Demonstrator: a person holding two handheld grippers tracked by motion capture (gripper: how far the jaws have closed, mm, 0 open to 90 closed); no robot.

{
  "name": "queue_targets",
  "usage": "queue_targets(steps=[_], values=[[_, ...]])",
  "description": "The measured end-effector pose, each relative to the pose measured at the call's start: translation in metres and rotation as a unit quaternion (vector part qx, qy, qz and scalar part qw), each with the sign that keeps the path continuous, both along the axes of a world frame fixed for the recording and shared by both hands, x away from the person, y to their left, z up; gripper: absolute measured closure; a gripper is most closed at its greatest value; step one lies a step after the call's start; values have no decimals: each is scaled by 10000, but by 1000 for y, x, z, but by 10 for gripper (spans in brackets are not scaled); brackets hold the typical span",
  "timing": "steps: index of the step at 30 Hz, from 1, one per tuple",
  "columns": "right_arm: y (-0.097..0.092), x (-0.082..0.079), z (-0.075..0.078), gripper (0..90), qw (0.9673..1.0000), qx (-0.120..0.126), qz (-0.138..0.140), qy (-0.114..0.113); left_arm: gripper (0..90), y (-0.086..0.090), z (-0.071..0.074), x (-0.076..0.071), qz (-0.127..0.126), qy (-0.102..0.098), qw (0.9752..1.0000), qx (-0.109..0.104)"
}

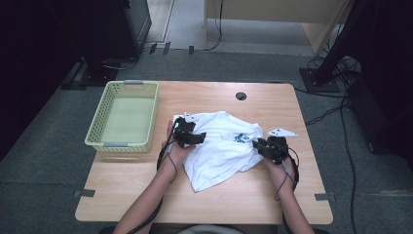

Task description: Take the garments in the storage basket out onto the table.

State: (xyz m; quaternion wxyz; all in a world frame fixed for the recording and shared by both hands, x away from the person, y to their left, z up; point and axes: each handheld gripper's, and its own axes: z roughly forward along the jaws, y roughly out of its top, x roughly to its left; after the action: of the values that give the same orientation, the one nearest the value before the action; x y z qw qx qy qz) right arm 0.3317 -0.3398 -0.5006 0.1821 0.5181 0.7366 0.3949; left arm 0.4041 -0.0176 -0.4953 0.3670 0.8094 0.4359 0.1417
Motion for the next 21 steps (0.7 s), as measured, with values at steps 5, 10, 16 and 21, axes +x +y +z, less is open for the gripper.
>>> queue_targets(steps=[5, 10, 16, 21], values=[[-6, -1, -3, 563, 9999, 15, -157, 16, 340, 4, -3, -4, 7, -10, 10000, 3], [-6, 2, -12, 668, 9996, -198, -155, 145, 314, 8, -10, -5, 16, 43, 10000, 16], [-5, 3, -15, 820, 9992, -329, -183, 144, 314, 13, -14, -7, 60, 57, 10000, -19], [-4, -1, -11, 864, 9993, -261, -216, 150, 314, 13, -15, -8, 28, 30, 10000, -1]])
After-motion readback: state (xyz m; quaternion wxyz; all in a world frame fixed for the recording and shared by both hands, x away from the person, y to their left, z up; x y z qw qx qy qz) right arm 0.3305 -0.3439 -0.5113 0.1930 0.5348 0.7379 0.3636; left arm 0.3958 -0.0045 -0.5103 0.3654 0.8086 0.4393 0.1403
